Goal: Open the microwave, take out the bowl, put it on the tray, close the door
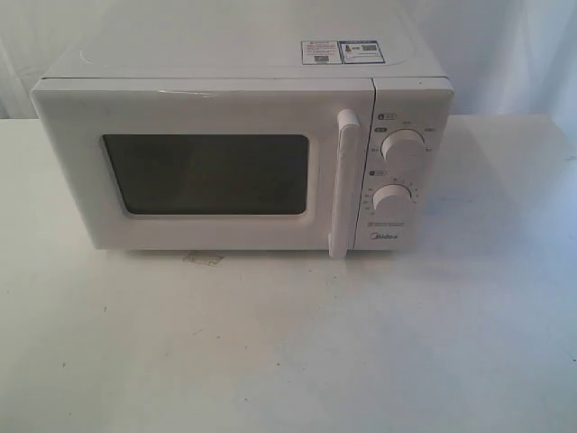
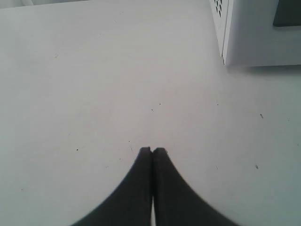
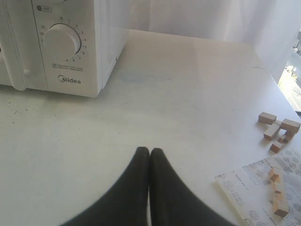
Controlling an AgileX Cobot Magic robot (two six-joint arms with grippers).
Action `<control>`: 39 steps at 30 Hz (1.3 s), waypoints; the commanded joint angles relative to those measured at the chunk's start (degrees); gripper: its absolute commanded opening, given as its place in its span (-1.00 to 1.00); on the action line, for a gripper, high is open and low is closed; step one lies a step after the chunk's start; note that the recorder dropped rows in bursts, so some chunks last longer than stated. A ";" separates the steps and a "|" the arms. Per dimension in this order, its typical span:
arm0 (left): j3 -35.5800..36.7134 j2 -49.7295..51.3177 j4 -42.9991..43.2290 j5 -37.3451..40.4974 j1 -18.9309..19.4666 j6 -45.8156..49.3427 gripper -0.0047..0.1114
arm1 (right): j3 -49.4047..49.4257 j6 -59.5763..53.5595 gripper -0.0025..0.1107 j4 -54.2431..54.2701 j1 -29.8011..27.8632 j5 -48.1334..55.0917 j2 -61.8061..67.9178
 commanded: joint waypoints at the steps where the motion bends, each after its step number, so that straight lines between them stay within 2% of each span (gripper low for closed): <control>1: 0.21 -0.26 -0.44 0.11 0.05 -0.22 -0.92 | 0.34 -0.44 -0.96 -0.22 -0.41 -0.61 -0.31; 16: 0.21 -0.26 -0.44 0.11 0.05 -0.22 -0.92 | 0.34 -0.44 -0.96 -1.44 -0.41 -0.61 -0.31; 22: 0.21 -0.26 -0.44 0.11 0.05 -0.22 -0.92 | 0.34 -0.44 -0.96 -2.59 -0.41 -4.55 -0.31; 28: 0.21 -0.26 -0.44 0.11 0.05 -0.22 -0.92 | 0.34 -0.44 -0.96 -2.59 -0.41 -13.64 -0.31; 39: 0.21 -0.26 -0.44 0.11 0.05 -0.22 -0.92 | 0.34 -0.44 -0.96 -2.31 -0.41 -38.27 -0.31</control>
